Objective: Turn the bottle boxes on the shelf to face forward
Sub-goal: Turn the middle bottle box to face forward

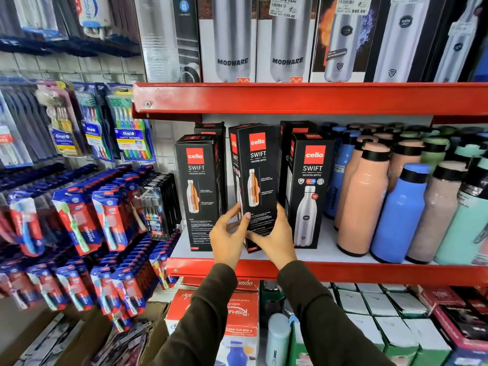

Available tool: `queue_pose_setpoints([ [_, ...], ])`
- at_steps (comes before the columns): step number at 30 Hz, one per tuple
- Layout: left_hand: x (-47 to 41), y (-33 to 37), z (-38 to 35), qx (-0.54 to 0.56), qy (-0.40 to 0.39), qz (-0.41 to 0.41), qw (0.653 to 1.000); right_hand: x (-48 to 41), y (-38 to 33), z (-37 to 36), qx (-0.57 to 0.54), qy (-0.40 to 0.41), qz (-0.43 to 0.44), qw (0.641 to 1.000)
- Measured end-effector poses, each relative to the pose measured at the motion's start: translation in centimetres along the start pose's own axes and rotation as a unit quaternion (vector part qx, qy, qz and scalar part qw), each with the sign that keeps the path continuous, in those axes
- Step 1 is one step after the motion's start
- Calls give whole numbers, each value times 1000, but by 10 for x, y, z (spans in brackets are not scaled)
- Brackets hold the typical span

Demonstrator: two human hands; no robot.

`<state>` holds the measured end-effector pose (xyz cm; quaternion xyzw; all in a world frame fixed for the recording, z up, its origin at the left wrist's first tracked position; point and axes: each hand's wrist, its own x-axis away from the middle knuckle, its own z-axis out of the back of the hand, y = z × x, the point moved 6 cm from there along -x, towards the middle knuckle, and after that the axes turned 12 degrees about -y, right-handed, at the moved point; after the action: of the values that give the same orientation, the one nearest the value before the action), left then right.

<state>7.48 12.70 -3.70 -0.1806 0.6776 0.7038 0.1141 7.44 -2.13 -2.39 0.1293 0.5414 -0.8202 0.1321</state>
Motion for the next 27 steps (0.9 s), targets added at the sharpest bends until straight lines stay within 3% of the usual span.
queue_pose_setpoints([
  [8,-2,11,-2,-43,-28,-34,998,-4,-4,9,0,24,-4,1000],
  [14,-22,-2,-4,-77,-92,50,992,-1,-7,8,8,-15,-1,1000],
  [19,-16,-5,-1,-68,-79,38,994,-1,-4,4,39,-78,-5,996],
  [27,-10,-3,-3,-91,-57,9,994,-6,0,-1,77,-89,-4,993],
])
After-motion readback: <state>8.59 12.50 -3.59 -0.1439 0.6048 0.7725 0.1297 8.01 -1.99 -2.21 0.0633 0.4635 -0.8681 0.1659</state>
